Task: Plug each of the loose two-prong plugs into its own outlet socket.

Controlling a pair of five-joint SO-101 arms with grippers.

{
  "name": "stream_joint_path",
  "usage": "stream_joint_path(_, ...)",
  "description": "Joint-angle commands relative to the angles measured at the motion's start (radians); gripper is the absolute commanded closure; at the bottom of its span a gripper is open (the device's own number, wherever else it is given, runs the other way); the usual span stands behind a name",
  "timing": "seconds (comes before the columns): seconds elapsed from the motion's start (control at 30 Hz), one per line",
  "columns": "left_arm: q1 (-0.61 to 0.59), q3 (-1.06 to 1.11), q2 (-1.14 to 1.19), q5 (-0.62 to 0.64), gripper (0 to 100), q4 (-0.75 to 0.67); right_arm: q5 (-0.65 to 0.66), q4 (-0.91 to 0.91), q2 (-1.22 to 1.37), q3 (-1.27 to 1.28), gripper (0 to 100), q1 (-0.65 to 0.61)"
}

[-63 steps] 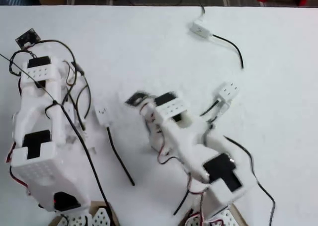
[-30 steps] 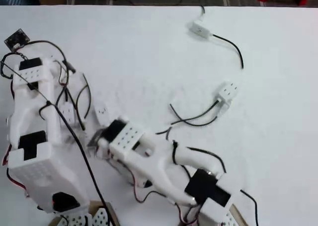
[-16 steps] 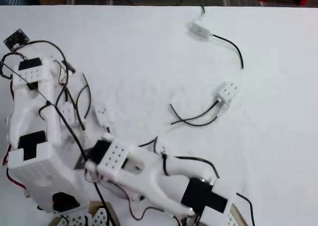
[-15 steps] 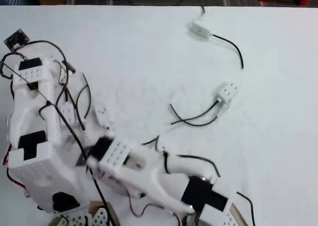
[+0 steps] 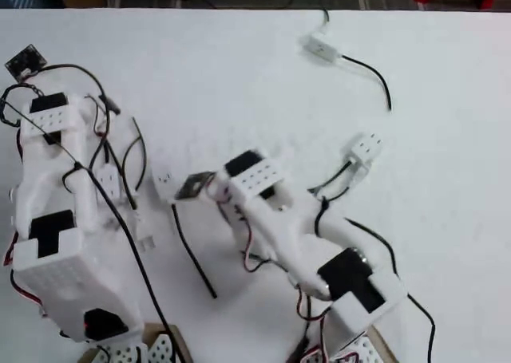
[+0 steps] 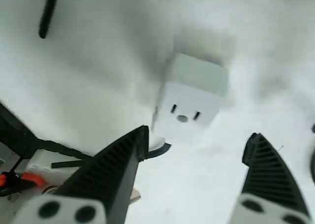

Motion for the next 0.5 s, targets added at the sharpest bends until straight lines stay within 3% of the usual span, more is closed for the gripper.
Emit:
stream_joint_path(0.0, 0.012, -0.003, -0.005, 0.009, 72, -0.017, 0.121, -0.048, -0.016, 0.0, 69.0, 0.151)
stream_joint_path(0.23, 0.012, -0.005, -0.005, 0.009, 72, -0.02, 0.232, -0.041, -0.013, -0.091, 69.0, 0.288)
stream_joint_path(0.33, 0.012, -0.003, -0.005, 0.009, 72, -0.034, 0.232, -0.021, -0.005, -0.061, 69.0, 0.245)
stream_joint_path(0.47, 0.012, -0.003, -0.005, 0.009, 72, -0.034, 0.193, -0.028, -0.007, 0.032, 69.0, 0.096)
